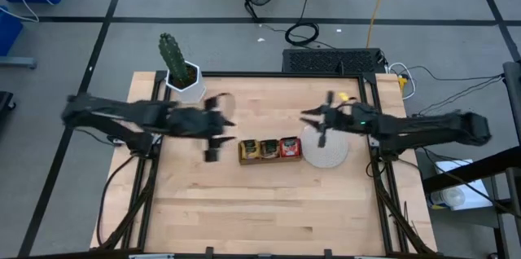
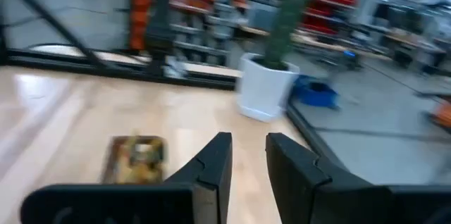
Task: Pick & Place Tea
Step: Return to Home Position
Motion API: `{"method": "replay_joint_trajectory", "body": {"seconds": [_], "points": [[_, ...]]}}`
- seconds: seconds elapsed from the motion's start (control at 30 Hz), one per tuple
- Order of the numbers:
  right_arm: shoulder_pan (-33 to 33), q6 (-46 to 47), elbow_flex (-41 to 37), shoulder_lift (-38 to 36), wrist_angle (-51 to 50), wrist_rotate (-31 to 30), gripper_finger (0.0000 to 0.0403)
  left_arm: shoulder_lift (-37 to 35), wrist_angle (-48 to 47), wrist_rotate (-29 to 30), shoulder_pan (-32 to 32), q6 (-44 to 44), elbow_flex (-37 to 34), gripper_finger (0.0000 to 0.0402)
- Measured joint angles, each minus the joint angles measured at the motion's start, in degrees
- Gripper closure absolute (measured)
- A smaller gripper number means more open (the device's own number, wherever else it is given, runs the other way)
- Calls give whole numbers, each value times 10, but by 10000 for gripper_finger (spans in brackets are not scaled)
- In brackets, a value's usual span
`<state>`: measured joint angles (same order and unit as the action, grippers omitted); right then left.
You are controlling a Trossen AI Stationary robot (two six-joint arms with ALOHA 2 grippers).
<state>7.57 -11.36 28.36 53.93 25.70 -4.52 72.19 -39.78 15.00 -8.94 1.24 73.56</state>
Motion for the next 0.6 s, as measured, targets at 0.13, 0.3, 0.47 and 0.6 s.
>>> {"method": "replay_joint_trajectory", "body": {"seconds": [0.13, 0.3, 0.47, 0.6], "points": [[0, 14, -4, -128, -124, -31, 328, -164, 174, 45, -27, 43, -190, 217], [0, 16, -64, -237, -134, -32, 328, -336, 340, 63, -26, 52, -405, 225], [0, 53, -143, -330, -115, -64, 328, -461, 421, 64, -26, 59, -531, 236], [0, 65, -203, -391, -86, -61, 328, -545, 408, 80, -26, 58, -577, 243]]}}
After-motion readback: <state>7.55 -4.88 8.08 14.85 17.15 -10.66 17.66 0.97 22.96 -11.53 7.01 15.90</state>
